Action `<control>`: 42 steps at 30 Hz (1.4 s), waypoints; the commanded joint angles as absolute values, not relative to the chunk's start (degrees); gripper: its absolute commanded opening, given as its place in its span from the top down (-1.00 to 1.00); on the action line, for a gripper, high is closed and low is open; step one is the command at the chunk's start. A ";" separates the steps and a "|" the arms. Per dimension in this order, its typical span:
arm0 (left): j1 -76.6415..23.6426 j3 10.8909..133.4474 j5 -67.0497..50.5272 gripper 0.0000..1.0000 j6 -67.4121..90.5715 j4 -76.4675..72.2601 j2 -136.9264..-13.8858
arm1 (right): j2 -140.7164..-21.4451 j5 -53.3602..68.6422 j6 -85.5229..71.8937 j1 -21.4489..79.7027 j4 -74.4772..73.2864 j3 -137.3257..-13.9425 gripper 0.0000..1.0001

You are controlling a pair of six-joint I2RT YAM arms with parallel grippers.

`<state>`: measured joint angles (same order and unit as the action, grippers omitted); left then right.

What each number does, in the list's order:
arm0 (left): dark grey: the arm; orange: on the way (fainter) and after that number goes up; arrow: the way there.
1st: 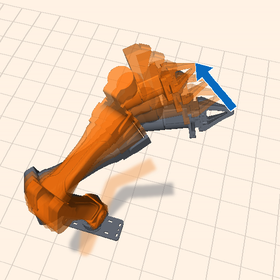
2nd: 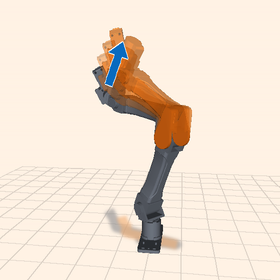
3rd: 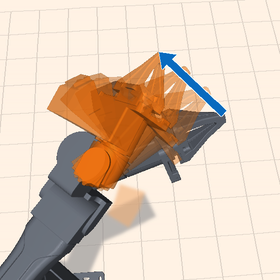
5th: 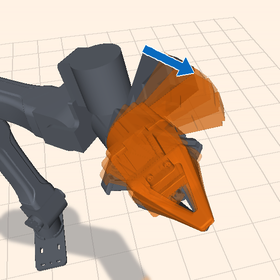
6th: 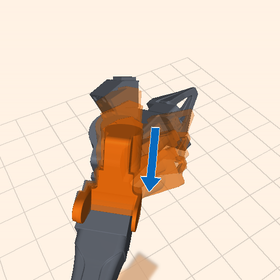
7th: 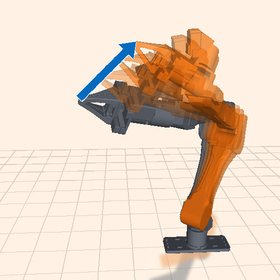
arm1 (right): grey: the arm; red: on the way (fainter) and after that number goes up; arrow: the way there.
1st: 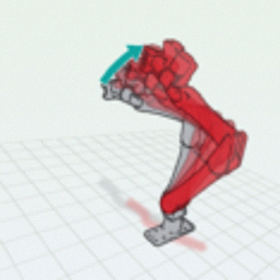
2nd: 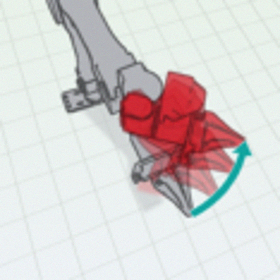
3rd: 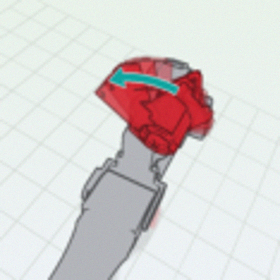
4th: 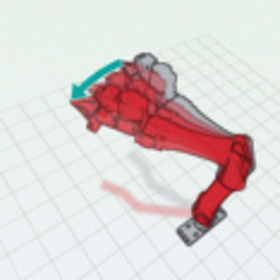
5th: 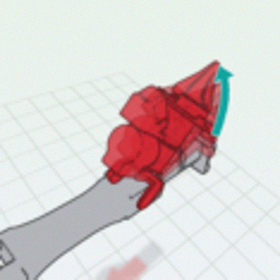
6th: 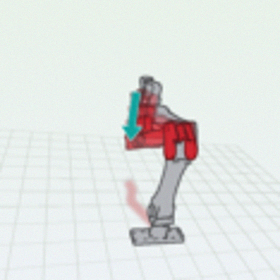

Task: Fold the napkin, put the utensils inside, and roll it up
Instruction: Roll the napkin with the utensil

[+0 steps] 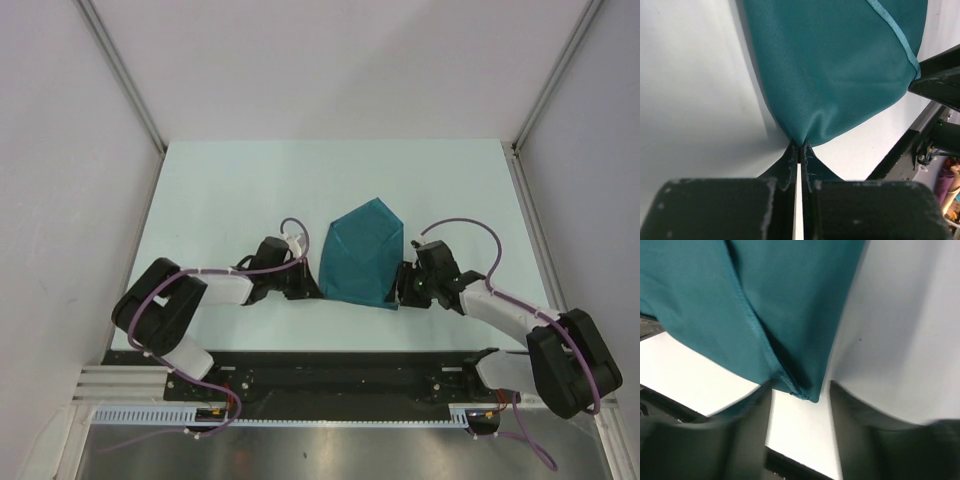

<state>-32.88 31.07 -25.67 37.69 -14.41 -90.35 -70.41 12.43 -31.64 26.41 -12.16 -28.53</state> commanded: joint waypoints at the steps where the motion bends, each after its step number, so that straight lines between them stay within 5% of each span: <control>1: -33.22 36.03 -27.78 1.00 38.06 -7.40 -90.44 | -64.88 9.41 -24.62 27.86 -16.96 -34.88 -0.22; 6: -32.43 40.16 -28.65 1.00 38.23 -0.62 -90.61 | -58.89 3.62 -16.63 35.92 -13.63 -36.74 -0.53; 23: -26.90 45.00 -38.93 1.00 39.73 3.78 -95.18 | -84.36 -35.40 -3.53 68.45 12.74 -40.68 -0.64; 42: -24.87 46.23 -40.87 1.00 38.76 5.62 -95.36 | -105.02 -51.50 2.38 74.62 14.86 -48.96 -0.59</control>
